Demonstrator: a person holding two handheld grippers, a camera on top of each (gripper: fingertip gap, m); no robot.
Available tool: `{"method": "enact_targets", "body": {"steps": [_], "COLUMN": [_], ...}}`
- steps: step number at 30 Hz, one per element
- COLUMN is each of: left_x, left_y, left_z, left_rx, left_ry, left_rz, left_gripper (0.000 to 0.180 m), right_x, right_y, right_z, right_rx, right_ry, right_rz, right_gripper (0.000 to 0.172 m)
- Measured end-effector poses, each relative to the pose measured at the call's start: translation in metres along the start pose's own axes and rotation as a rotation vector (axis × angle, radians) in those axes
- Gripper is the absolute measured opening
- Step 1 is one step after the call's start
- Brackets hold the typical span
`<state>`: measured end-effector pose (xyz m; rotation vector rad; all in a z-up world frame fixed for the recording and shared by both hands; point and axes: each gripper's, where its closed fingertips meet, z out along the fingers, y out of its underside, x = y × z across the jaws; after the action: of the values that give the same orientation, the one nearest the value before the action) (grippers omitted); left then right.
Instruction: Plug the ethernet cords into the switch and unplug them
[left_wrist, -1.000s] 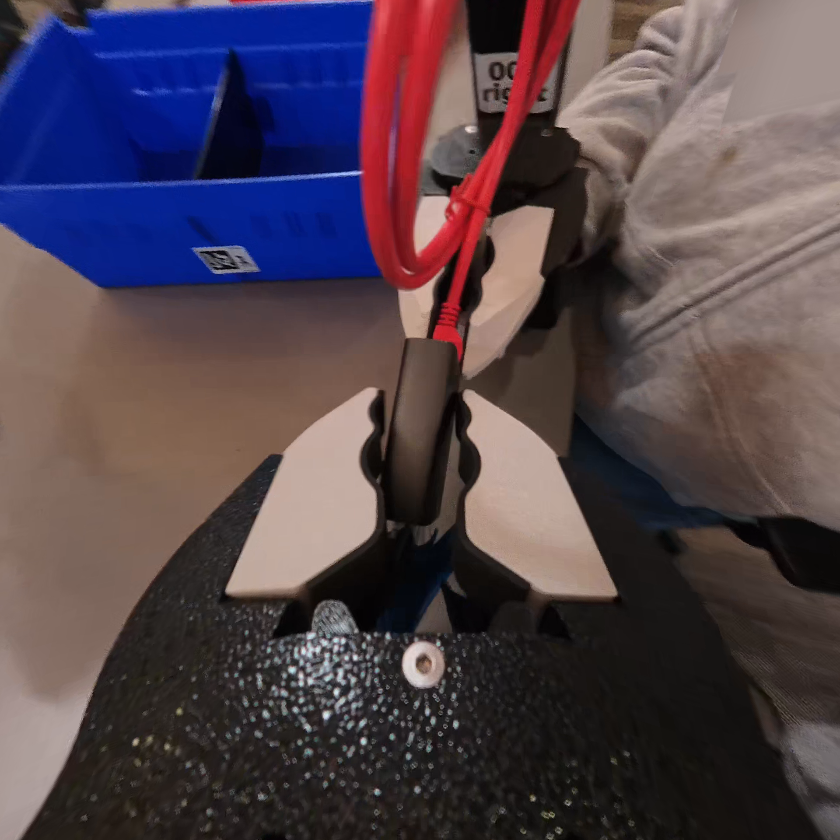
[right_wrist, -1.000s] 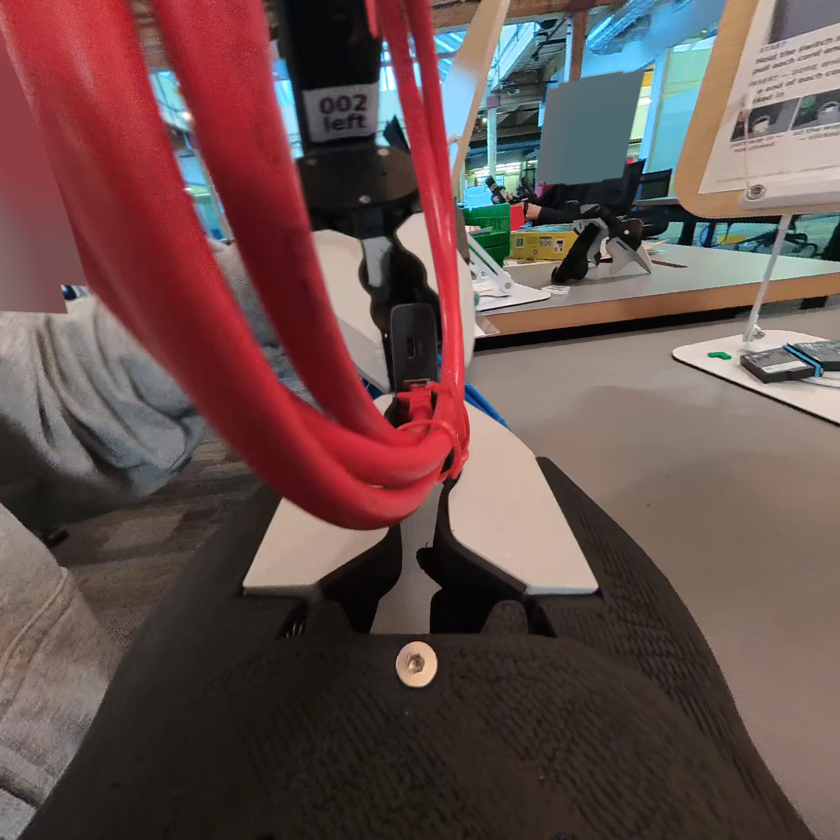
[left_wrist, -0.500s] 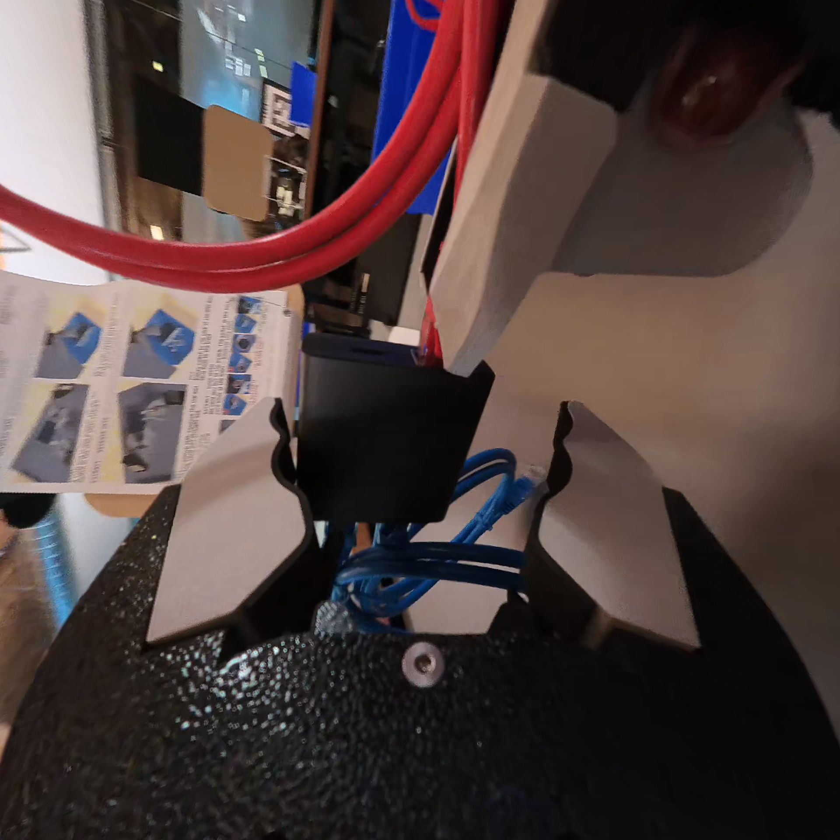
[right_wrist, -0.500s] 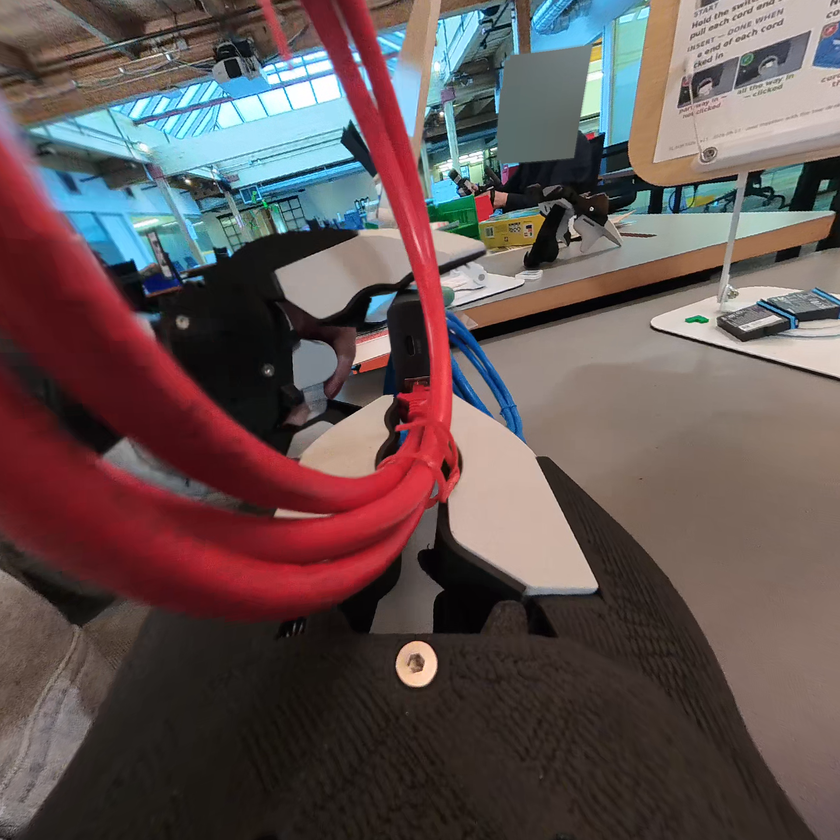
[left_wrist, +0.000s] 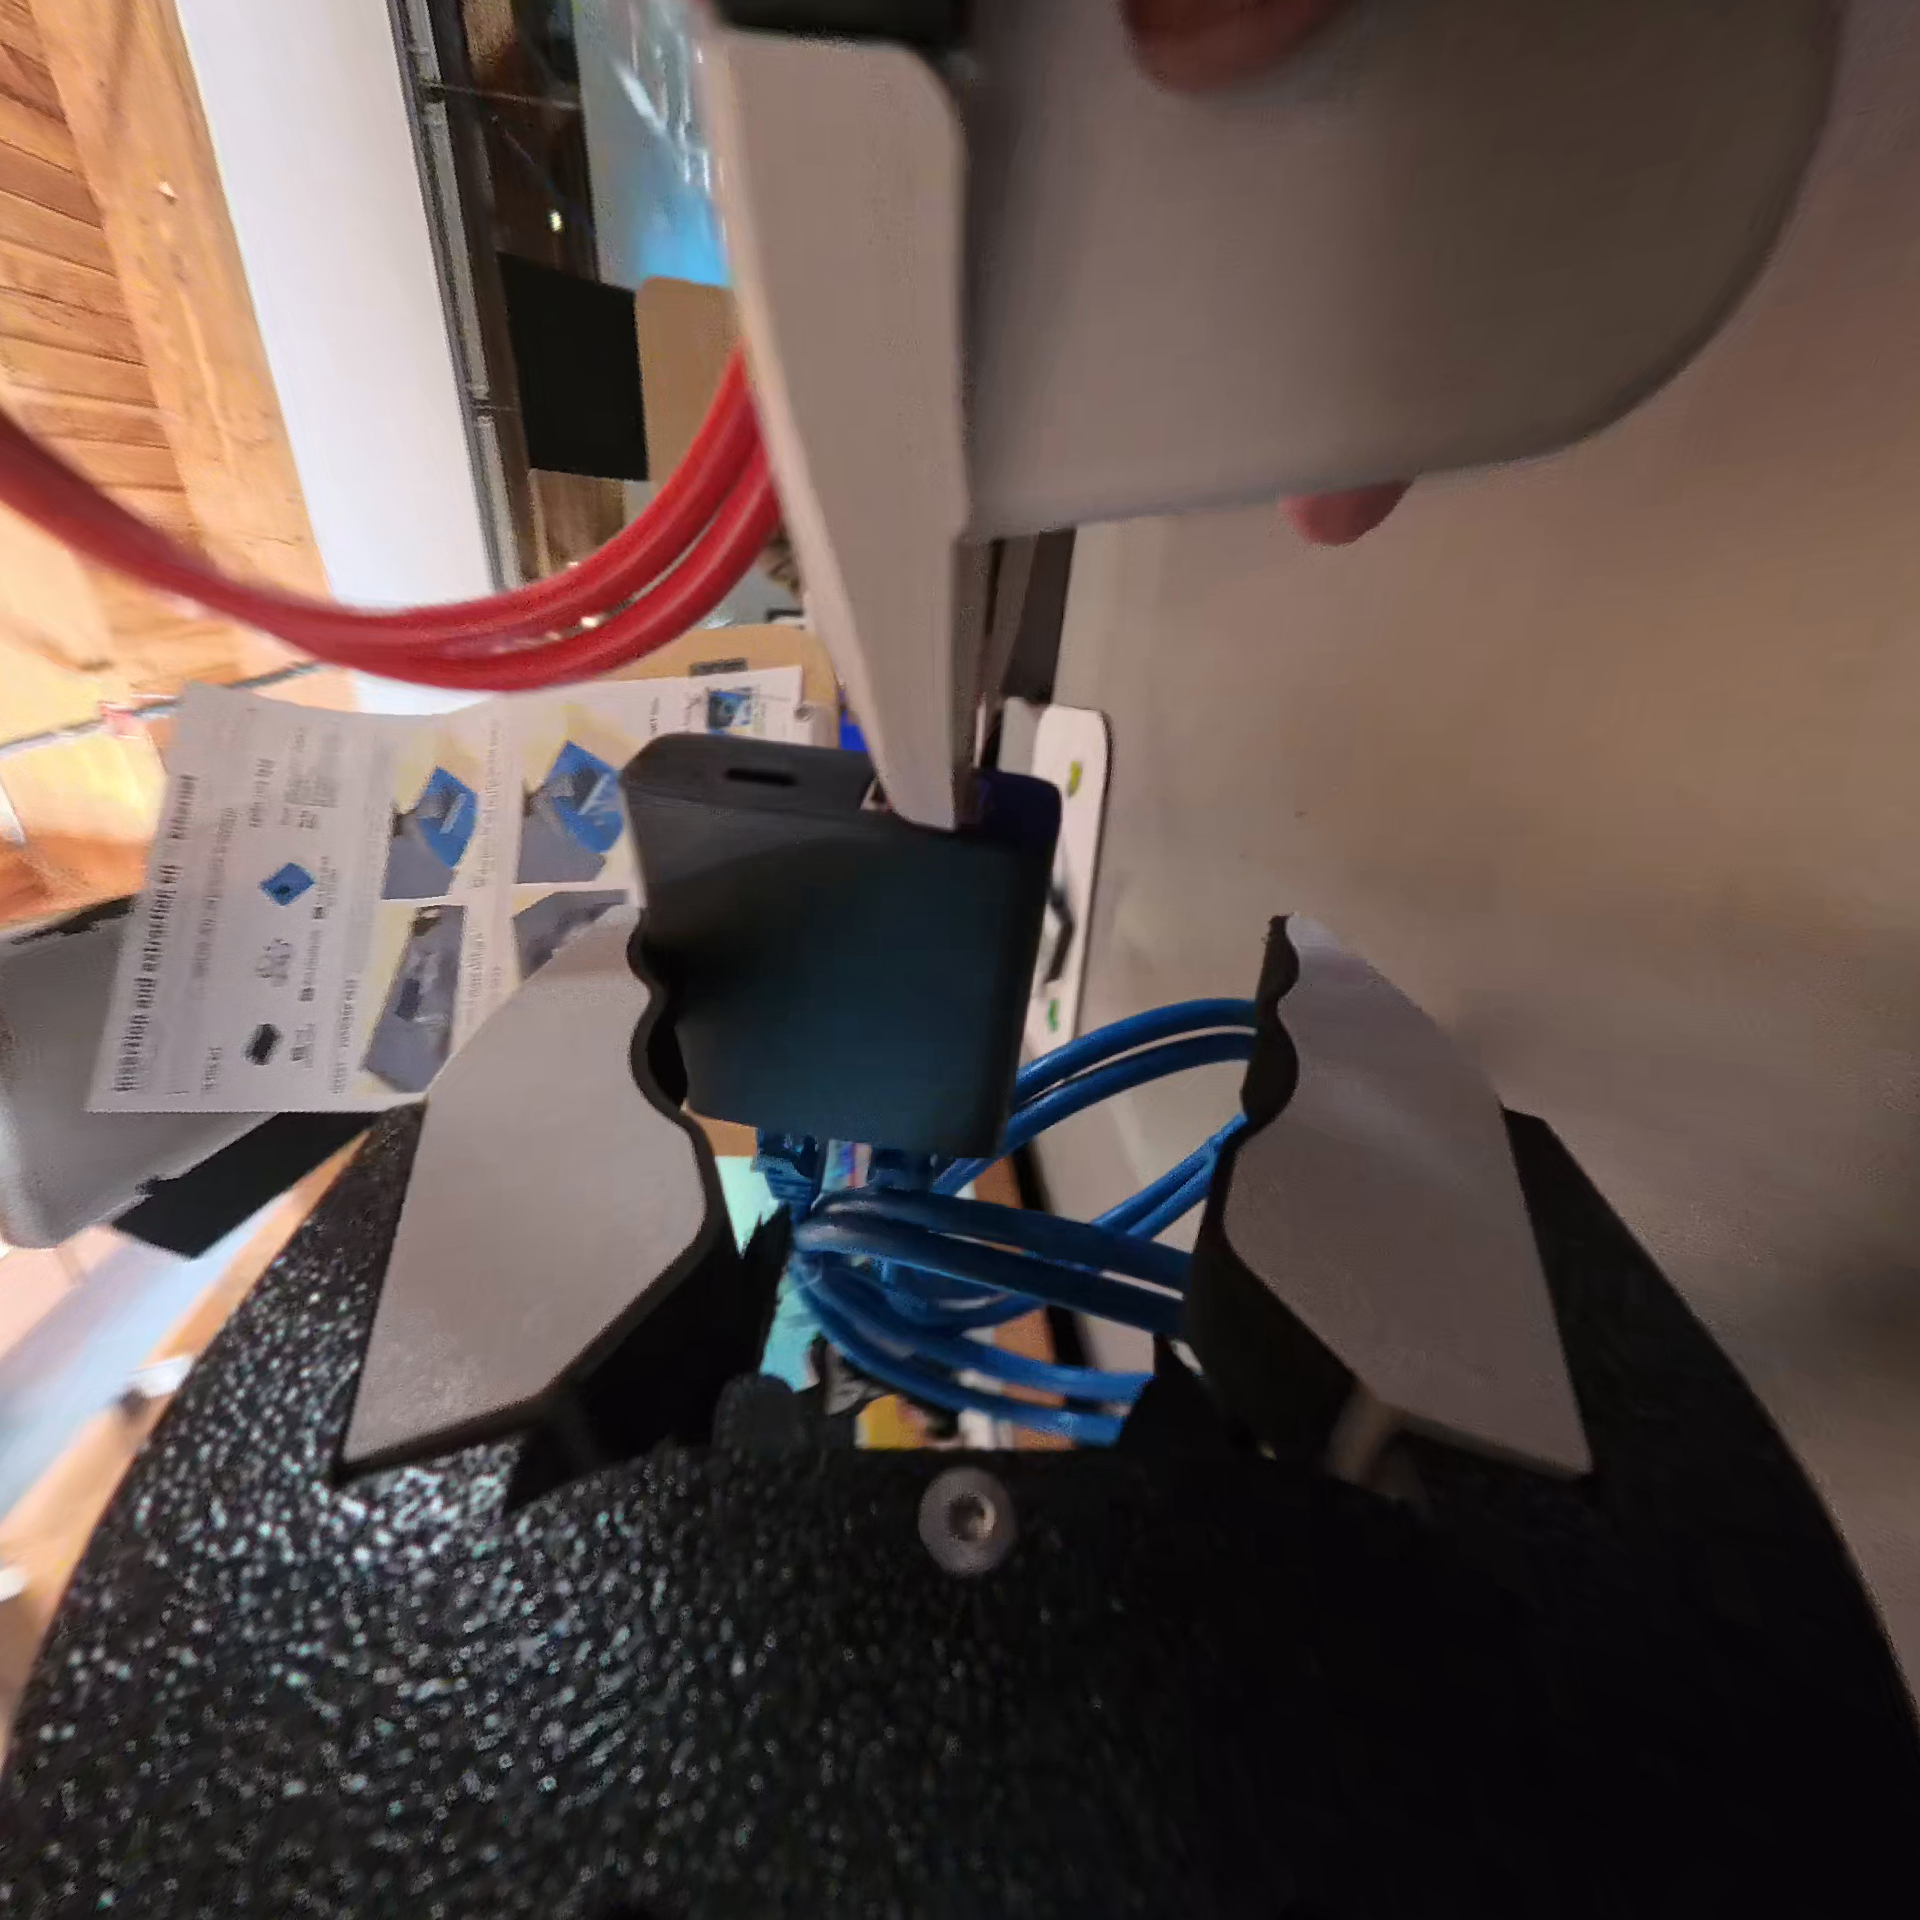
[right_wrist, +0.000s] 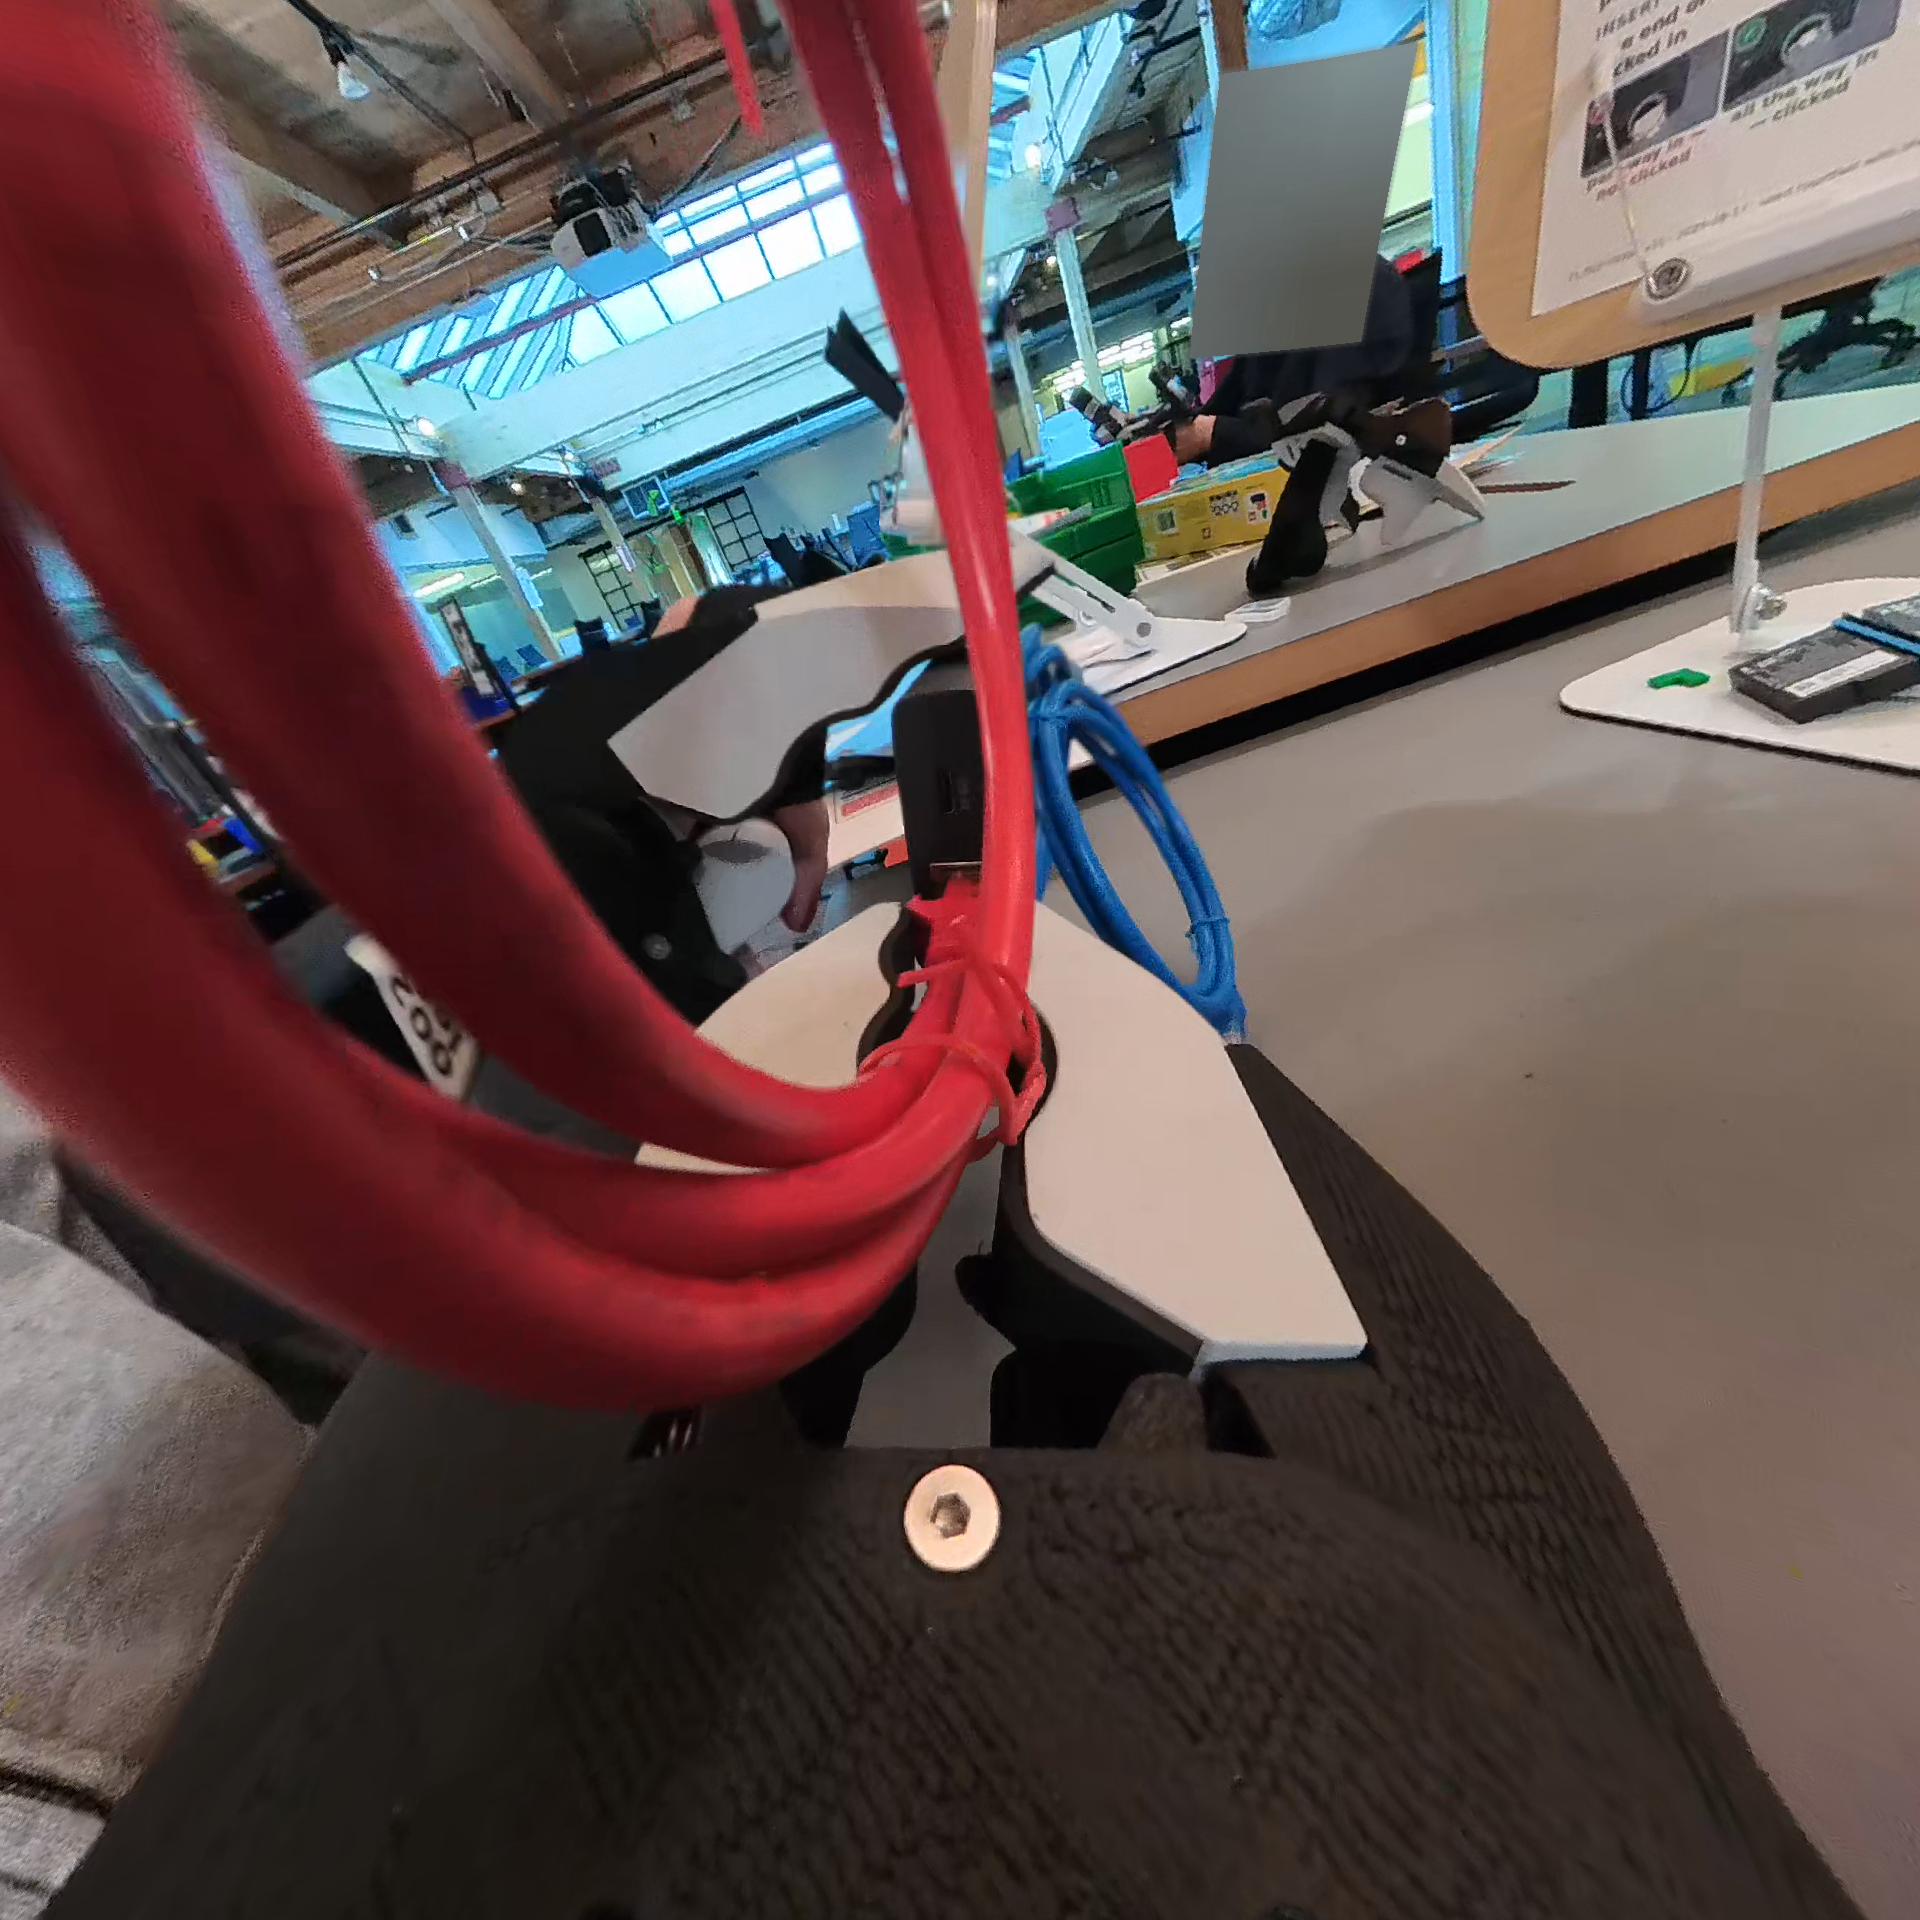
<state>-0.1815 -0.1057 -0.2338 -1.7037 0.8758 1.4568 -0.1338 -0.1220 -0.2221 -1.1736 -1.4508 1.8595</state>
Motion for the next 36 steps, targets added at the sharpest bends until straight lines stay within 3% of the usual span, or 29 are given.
{"method": "enact_targets", "body": {"steps": [5, 8, 9, 11, 12, 14, 17, 22, 24, 26, 29, 31, 34, 36], "left_x": [-0.016, -0.018, -0.014, -0.009, -0.014, -0.029, -0.025, -0.003, -0.004, -0.007, -0.004, -0.006, -0.011, -0.012], "left_y": [-0.008, -0.019, -0.030, -0.059, -0.073, -0.071, -0.053, -0.065, -0.066, -0.071, -0.082, -0.078, -0.069, -0.071], "left_z": [-0.025, -0.041, -0.047, -0.067, -0.080, -0.086, -0.071, -0.057, -0.052, -0.053, -0.057, -0.053, -0.043, -0.041], "left_rx": [0.149, 0.262, 0.330, 0.538, 0.676, 0.814, 0.790, 0.692, 0.691, 0.749, 0.817, 0.836, 0.870, 0.902], "left_ry": [0.018, 0.094, 0.166, 0.382, 0.494, 0.594, 0.641, 0.811, 0.824, 0.882, 0.980, 0.912, 0.750, 0.727], "left_rz": [-0.344, -0.688, -0.820, -1.101, -1.254, -1.575, -1.860, -2.035, -2.141, -2.223, -2.264, -2.300, -2.375, -2.396], "left_gripper": [0.080, 0.068, 0.055, 0.005, 0.001, 0.000, 0.013, 0.041, 0.043, 0.041, 0.023, 0.027, 0.054, 0.066], "right_x": [0.007, 0.012, 0.012, 0.012, 0.012, 0.011, 0.007, 0.006, 0.006, 0.007, 0.008, 0.007, 0.008, 0.009], "right_y": [-0.013, -0.020, -0.022, -0.026, -0.027, -0.029, -0.033, -0.036, -0.035, -0.036, -0.039, -0.039, -0.039, -0.038], "right_z": [-0.005, -0.009, -0.010, -0.012, -0.013, -0.014, -0.016, -0.017, -0.017, -0.018, -0.020, -0.020, -0.021, -0.021], "right_rx": [0.078, 0.128, 0.144, 0.172, 0.183, 0.205, 0.232, 0.247, 0.247, 0.258, 0.273, 0.278, 0.286, 0.284], "right_ry": [0.041, 0.060, 0.061, 0.060, 0.057, 0.050, 0.039, 0.045, 0.052, 0.058, 0.061, 0.058, 0.054, 0.057], "right_rz": [0.008, 0.022, 0.022, 0.016, 0.015, 0.014, -0.008, -0.051, -0.060, -0.067, -0.064, -0.064, -0.050, -0.048], "right_gripper": [0.011, 0.011, 0.011, 0.011, 0.011, 0.011, 0.011, 0.011, 0.011, 0.011, 0.011, 0.011, 0.012, 0.012]}}
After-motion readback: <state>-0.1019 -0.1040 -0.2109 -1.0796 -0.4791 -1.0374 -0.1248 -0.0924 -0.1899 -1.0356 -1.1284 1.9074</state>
